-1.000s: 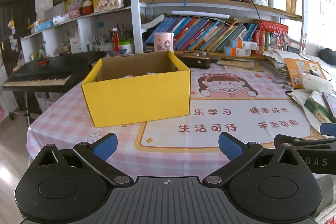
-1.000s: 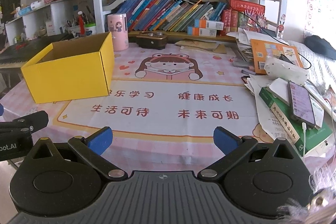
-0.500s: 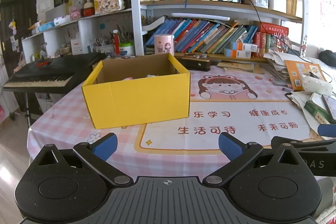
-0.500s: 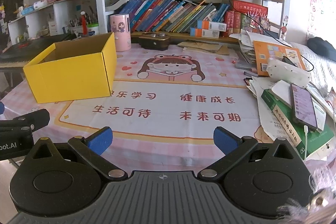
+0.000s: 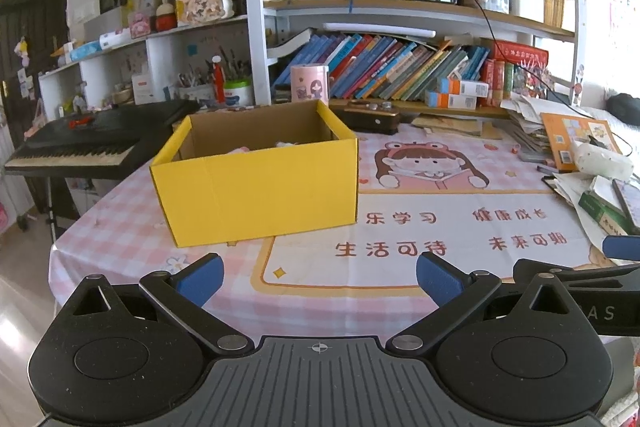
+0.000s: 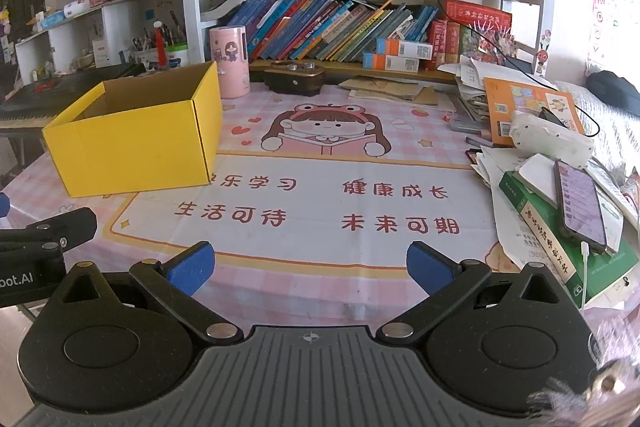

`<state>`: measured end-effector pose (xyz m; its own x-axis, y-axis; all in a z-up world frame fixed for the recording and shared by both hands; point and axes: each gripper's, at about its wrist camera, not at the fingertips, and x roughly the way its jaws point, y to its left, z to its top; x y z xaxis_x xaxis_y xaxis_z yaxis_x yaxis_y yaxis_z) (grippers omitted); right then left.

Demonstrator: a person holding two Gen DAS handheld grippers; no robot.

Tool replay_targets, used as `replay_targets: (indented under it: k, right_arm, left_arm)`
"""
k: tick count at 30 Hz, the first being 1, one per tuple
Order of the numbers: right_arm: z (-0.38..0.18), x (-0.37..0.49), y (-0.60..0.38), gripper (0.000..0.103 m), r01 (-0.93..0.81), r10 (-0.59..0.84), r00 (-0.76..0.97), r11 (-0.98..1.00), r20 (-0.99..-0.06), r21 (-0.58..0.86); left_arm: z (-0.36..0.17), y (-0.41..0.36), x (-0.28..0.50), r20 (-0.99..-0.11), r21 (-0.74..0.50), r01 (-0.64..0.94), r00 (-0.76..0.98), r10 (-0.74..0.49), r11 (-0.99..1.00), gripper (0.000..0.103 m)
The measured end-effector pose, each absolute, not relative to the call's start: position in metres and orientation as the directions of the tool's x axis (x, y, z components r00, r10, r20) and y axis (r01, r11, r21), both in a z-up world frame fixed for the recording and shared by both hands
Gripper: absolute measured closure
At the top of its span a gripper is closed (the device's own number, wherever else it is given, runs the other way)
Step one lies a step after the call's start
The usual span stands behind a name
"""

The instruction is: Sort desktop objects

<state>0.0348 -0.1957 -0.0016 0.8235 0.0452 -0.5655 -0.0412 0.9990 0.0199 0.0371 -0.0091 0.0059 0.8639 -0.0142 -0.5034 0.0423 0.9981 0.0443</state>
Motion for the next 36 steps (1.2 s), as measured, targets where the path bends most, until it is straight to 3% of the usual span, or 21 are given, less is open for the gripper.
replay_targets:
  k: [36]
  right_arm:
    - [-0.0061,0.0340,-0.2035,0.000,-0.015,0.032,0.805,0.999,-0.592,0.034]
  left_arm:
    - [-0.0013,-0.0159,0.0382,-0.533,0.027,0.071,0.845,-0.045,0.997,0.000]
